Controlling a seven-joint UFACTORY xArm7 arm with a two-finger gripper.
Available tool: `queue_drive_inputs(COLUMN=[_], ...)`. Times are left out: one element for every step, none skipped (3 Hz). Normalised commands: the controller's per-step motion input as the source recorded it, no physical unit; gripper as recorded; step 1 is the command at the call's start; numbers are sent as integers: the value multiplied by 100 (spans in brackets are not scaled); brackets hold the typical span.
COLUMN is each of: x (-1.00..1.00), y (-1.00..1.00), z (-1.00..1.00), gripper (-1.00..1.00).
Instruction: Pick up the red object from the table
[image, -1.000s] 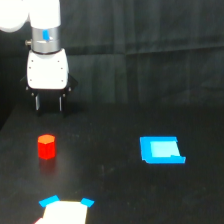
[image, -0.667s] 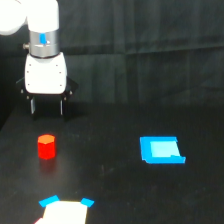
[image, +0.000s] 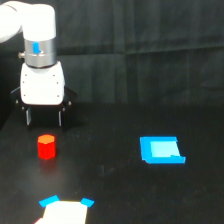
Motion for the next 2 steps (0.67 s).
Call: queue_drive_inputs(x=[-100, -100], y=[-81, -67], z=[-34, -13], gripper=[66, 100])
